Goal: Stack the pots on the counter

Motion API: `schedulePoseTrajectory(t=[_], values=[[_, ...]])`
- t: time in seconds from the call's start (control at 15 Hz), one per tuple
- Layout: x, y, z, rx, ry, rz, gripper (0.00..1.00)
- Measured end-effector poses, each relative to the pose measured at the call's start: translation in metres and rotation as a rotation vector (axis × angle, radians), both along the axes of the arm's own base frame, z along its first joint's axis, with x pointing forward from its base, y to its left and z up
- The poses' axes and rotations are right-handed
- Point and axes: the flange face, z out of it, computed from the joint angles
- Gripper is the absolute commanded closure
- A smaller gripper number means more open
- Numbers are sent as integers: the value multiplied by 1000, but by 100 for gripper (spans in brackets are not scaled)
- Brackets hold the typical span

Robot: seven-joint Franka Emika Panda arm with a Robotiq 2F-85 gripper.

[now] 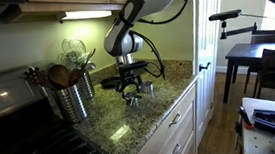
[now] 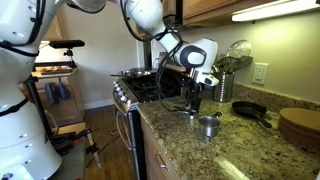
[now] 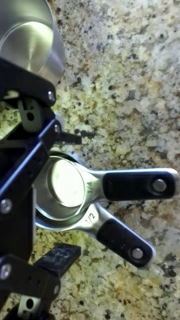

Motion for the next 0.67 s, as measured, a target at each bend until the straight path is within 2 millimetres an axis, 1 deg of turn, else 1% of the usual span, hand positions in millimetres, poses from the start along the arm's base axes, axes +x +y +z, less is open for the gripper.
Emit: schedulePoseTrajectory(t=[0.67], values=[[11, -5, -6, -7, -12, -4, 0]])
